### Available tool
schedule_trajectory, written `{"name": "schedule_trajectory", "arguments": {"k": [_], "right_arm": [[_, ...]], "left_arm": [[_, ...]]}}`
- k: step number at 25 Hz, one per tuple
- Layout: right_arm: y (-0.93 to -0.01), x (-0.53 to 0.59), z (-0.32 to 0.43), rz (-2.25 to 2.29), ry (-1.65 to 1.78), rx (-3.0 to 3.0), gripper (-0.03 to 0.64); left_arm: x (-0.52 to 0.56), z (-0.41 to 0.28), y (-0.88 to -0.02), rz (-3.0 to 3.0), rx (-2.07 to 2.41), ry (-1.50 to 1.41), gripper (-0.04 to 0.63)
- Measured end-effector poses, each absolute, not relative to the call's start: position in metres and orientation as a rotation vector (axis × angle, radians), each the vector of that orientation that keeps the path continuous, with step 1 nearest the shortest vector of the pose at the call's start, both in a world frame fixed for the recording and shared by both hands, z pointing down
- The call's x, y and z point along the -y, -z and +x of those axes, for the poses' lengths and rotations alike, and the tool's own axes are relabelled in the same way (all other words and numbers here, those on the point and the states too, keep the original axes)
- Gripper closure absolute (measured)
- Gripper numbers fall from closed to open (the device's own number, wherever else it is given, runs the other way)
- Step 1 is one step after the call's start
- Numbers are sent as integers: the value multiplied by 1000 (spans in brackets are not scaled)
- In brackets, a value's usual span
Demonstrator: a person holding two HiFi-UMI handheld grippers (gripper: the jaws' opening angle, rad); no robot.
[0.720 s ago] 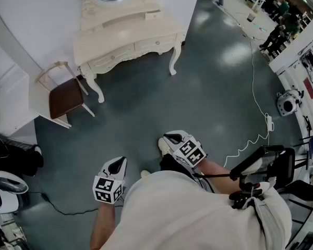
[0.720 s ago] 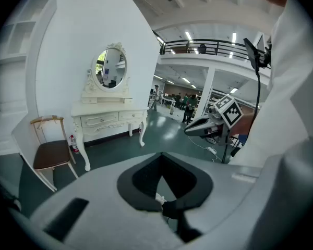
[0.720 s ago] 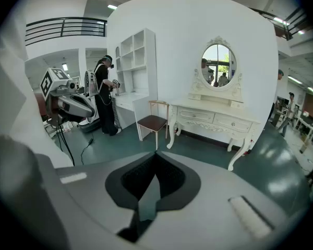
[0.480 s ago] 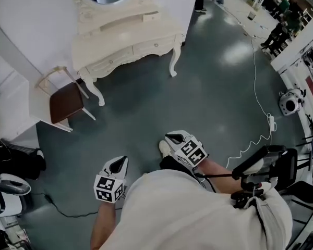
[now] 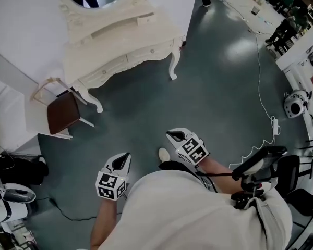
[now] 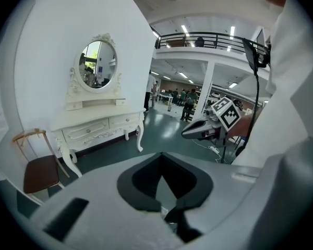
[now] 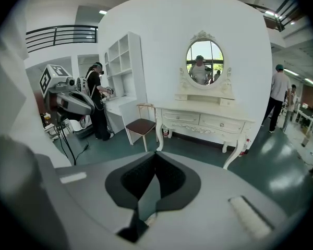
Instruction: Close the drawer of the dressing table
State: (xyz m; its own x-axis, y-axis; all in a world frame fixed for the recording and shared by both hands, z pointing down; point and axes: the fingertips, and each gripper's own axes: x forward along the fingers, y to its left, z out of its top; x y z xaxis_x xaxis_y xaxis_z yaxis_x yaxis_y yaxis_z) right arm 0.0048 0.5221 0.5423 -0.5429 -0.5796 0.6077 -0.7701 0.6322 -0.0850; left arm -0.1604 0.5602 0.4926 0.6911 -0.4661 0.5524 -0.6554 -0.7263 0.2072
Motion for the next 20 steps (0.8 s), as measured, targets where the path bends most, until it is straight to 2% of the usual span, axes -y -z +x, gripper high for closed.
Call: {"name": "schedule_trajectory", "arguments": {"k": [5,11,20], "right_arm": [[-545,-471,52,1059,-477,2324,588],[-558,-428,95,1088,-521,2311,615],[-574,-347,91,1103,-576,2282,615]], "left_arm": [[-502,-107,-484,2530,864,-676,592],[-449,-61,-482,2547,868,-654,592],[-368,-74,-495,2521,854,-655,592]]}}
